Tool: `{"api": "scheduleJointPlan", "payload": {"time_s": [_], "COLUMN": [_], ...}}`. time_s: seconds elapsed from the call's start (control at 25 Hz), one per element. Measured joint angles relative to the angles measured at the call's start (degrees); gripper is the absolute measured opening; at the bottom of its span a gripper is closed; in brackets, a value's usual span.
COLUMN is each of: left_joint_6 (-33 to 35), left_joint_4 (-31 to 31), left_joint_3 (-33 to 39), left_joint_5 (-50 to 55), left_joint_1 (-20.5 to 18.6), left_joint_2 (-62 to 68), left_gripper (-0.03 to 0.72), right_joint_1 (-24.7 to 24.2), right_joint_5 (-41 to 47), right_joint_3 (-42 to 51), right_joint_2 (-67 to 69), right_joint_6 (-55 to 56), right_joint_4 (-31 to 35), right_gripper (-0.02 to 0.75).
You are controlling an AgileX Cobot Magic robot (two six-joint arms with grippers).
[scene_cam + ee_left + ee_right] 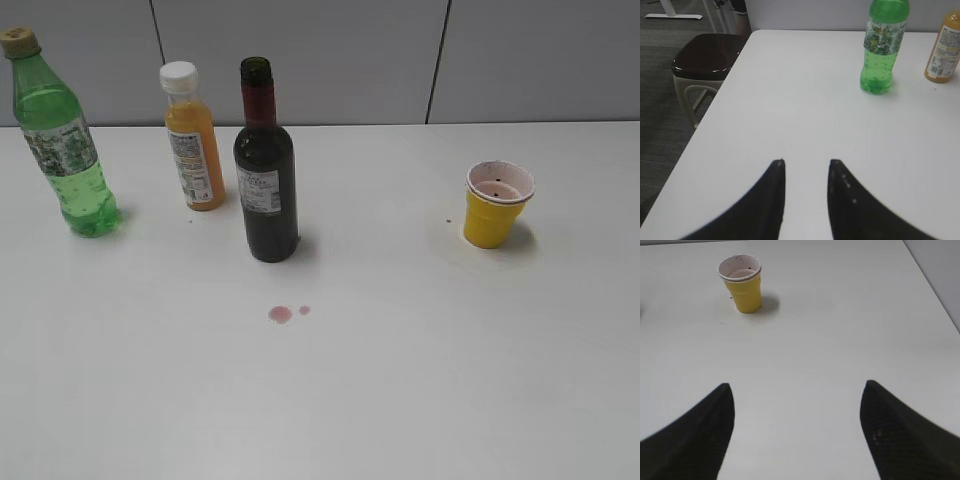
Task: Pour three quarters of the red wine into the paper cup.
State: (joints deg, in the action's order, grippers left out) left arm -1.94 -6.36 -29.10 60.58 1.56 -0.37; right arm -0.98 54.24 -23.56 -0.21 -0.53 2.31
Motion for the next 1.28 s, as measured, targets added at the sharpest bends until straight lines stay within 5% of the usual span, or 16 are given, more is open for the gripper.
{"api": "scheduleJointPlan", "payload": {"time_s": [1.28], "left_joint_6": [0.00], "left_joint_4": [0.00], "left_joint_3": [0.00], "left_joint_5": [0.00], "left_joint_1": [0.00], "left_joint_2": [0.00], "left_gripper": [0.230], "right_joint_1": [0.00], "right_joint_5": [0.00], "right_joint_3": [0.00], "right_joint_2": [0.00], "right_joint_6": [-0.04], "right_joint_4": [0.00], "right_gripper": [0.592]}}
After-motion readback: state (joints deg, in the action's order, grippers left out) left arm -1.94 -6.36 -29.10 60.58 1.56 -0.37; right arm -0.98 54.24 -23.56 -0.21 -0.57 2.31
